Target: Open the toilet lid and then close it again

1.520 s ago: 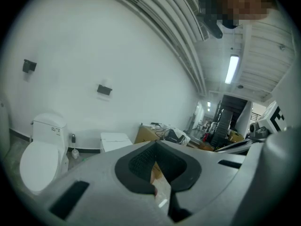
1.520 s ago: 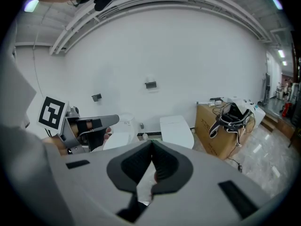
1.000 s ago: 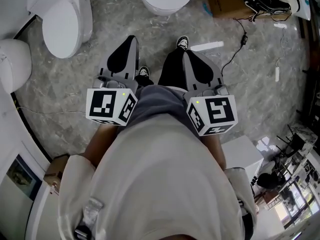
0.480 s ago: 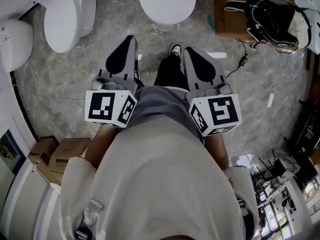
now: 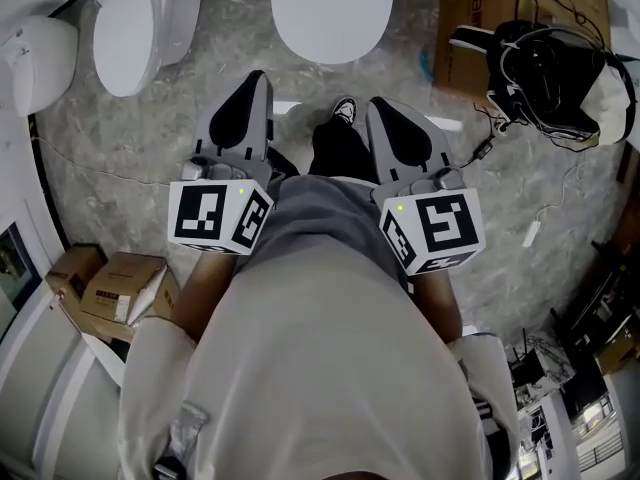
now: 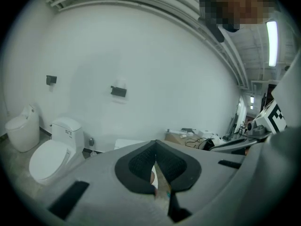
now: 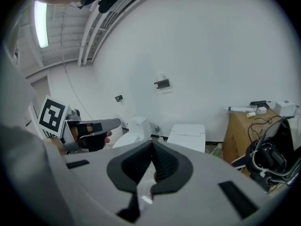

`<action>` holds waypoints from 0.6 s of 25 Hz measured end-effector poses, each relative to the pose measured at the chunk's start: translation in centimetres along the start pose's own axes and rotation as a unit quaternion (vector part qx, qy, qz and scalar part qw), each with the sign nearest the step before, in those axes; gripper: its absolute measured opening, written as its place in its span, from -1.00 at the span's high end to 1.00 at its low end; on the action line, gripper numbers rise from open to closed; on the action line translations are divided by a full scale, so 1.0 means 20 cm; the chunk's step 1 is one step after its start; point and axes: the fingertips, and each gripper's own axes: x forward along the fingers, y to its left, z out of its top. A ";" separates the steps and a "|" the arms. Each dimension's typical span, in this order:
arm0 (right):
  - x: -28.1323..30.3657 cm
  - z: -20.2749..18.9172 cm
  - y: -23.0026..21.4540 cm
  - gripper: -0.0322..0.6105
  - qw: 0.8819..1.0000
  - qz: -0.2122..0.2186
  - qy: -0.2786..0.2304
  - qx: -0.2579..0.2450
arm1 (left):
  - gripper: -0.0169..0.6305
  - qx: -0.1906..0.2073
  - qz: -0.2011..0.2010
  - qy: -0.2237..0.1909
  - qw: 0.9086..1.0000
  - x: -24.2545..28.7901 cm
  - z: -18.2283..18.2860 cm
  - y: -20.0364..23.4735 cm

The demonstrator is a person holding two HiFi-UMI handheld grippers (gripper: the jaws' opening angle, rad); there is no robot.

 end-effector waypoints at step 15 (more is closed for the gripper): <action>0.10 -0.07 -0.25 0.87 0.999 0.022 0.029 -0.008 | 0.92 -0.022 0.041 0.022 0.999 0.21 -0.18 0.01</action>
